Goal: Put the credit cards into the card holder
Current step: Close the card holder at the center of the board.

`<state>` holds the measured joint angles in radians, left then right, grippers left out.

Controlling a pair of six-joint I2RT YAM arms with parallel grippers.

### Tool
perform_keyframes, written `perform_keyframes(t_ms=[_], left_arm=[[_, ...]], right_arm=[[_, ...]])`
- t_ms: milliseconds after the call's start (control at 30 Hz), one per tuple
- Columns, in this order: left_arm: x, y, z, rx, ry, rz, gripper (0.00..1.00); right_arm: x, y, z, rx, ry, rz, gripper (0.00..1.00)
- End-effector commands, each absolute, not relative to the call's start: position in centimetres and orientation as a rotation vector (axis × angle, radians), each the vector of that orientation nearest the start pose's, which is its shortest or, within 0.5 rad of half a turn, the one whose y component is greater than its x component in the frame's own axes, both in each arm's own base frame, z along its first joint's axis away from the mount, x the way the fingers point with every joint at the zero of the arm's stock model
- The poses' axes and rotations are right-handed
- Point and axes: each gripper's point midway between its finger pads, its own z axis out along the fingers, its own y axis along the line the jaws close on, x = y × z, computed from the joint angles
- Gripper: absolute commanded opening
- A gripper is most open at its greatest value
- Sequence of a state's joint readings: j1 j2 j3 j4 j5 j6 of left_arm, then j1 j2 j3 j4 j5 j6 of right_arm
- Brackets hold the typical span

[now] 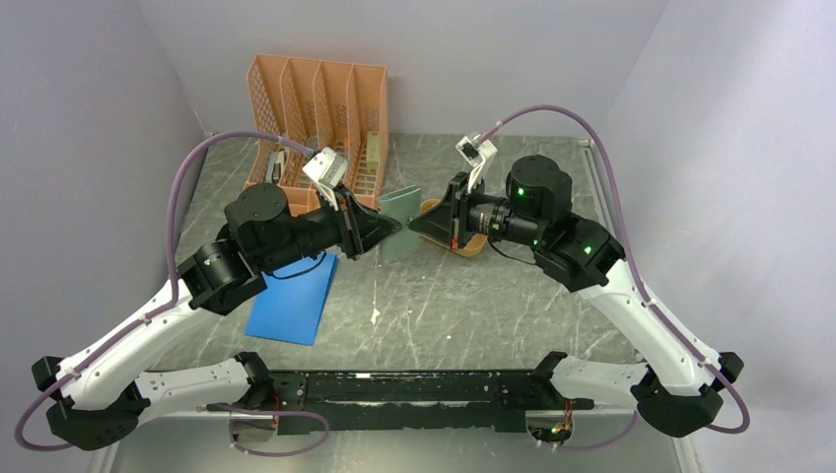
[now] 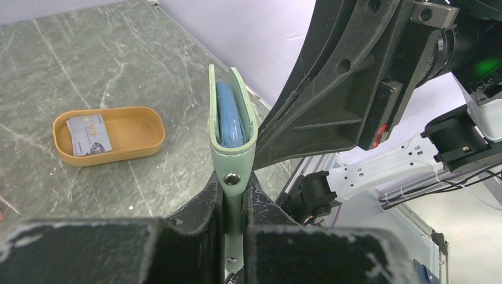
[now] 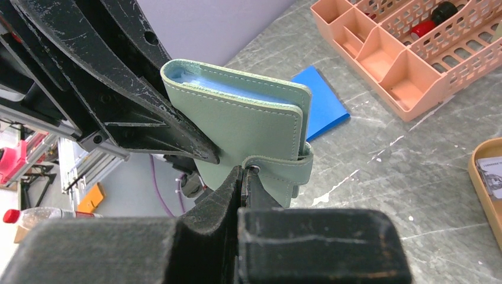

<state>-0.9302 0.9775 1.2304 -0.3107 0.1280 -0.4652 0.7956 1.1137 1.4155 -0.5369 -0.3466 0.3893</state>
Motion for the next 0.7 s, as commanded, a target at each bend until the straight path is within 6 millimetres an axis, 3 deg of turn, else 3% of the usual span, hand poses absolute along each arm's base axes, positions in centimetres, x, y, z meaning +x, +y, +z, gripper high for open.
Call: perform_keyframes(t_ms=[0,667], left_arm=[[9.5,-32.1,46.6,0.74,1.412,-1.567,0.05],[6.9,-33.8,46.6,0.823,1.378,-1.65,0.05]], right_arm=[[20.6,31.3,38.1,-0.617,1.841,1.117,0.0],[21.3,31.9,37.3,-0.594,1.872,1.111,0.0]])
